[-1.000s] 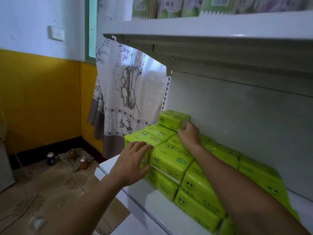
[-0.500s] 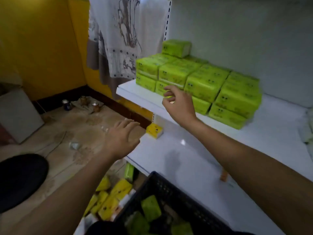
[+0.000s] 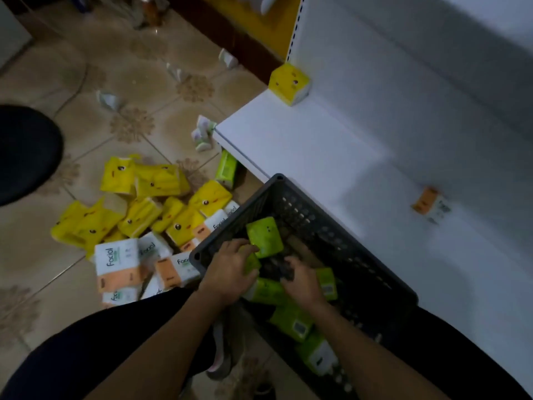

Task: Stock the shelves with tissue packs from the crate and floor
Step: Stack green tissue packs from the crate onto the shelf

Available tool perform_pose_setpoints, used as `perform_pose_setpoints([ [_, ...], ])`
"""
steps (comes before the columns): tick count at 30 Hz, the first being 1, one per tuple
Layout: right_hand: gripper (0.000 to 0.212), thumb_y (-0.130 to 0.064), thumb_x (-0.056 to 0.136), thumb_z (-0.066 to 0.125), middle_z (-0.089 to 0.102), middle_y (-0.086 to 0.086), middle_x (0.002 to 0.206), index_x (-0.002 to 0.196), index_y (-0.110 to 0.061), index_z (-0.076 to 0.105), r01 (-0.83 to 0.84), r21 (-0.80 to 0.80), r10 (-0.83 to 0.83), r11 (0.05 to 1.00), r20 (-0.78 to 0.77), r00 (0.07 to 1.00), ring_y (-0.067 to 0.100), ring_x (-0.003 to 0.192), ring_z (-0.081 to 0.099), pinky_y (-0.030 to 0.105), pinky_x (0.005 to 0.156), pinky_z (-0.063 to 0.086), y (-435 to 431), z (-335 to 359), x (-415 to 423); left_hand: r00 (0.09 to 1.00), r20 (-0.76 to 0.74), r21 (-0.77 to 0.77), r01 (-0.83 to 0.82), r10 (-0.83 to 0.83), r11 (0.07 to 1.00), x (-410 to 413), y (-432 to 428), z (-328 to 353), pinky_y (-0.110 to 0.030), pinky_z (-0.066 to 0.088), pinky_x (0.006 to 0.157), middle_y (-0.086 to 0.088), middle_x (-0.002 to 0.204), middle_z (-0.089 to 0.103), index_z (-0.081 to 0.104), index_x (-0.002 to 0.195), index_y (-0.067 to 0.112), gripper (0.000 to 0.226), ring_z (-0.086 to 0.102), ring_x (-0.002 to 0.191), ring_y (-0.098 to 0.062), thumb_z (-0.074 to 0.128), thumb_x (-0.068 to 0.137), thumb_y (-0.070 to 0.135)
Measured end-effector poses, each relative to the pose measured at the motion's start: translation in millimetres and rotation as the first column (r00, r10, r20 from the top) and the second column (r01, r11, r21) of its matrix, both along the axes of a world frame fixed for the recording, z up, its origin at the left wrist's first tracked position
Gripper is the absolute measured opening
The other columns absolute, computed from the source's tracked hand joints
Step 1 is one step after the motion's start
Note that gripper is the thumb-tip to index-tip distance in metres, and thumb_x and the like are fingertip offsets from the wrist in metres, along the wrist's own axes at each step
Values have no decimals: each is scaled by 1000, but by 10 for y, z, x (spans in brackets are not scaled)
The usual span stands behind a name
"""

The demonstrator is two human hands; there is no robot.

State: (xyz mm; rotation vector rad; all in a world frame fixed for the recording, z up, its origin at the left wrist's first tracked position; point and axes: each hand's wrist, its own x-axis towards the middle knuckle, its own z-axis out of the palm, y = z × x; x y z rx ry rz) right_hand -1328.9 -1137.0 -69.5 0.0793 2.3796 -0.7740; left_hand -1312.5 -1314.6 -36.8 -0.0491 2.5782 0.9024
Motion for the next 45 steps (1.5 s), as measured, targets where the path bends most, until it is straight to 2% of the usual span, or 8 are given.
perform_pose_setpoints([
  [9, 76, -22, 38, 86, 67, 17, 102, 111, -14, 65, -435, 348, 455, 830, 26, 890, 37, 86, 67, 44, 63, 55, -291, -1166, 479, 990, 100, -113, 110, -99, 987, 108, -227, -684, -41, 41, 96, -14, 135, 44, 50, 130, 12, 73, 39, 124, -32, 23, 72, 48],
  [14, 57, -36, 33, 87, 67, 7, 78, 88, -31, 73, -604, 493, 687, 626, 16, 726, 25, 62, 64, 30, 48, 48, -313, -1252, 354, 973, -31, -268, 210, -227, 940, 133, -193, -859, -43, 51, 62, -15, 102, 65, 66, 101, 10, 48, 63, 88, -36, 39, 70, 34],
  [18, 52, -34, 83, 62, 50, 14, 121, 132, -24, 46, -440, 350, 465, 827, 15, 885, 33, 112, 50, 42, 88, 43, -193, -992, 96, 982, 100, -218, 181, -162, 959, 88, -81, -804, -41, 40, 91, -10, 134, 45, 48, 130, 15, 53, 43, 121, -30, 44, 80, 34],
  [21, 54, -32, 82, 64, 50, 16, 126, 130, -15, 48, 13, 35, -14, 999, 46, 999, 32, 116, 50, 36, 93, 41, -80, -702, -150, 976, 209, -35, 71, -62, 997, 83, -17, -668, -38, 39, 99, -11, 137, 38, 37, 138, 20, 87, 37, 123, -30, 37, 62, 62],
  [28, 23, -34, 90, 58, 54, 5, 73, 99, -14, 58, 625, -241, -484, 743, 452, 750, 13, 58, 52, 30, 51, 56, -190, 482, -605, 998, 54, 52, -48, 45, 997, 47, 211, -35, -39, 33, 103, -12, 144, 28, 4, 143, 39, 107, 30, 131, -31, 78, 65, 38],
  [34, 60, -47, 95, 42, 63, 28, 102, 99, 10, 62, 398, -307, -433, 864, -49, 900, 37, 99, 60, 40, 81, 48, -176, 1459, -639, 895, -63, 336, -398, 442, 854, -214, 92, 912, -30, 43, 71, -7, 103, 58, 30, 132, 15, 83, 57, 89, -24, 78, 64, 23],
  [39, 64, -38, 84, 65, 43, -7, 138, 141, -35, 35, 110, -550, -237, 828, -165, 958, 15, 124, 46, 40, 99, 46, -378, 2233, -545, 723, 32, 653, -538, 690, 534, -397, -191, 1785, -38, 47, 75, -5, 90, 53, 33, 104, 17, 37, 56, 94, -29, 63, 83, 17],
  [45, 75, -29, 83, 69, 31, -3, 151, 143, -41, 26, -421, -249, 174, 872, -646, 743, 16, 138, 29, 44, 101, 42, -516, 3119, -603, 757, 61, 784, -440, 650, 439, -569, -563, 2805, -31, 44, 63, -9, 97, 57, 52, 98, 22, 10, 56, 79, -20, 44, 93, 19],
])
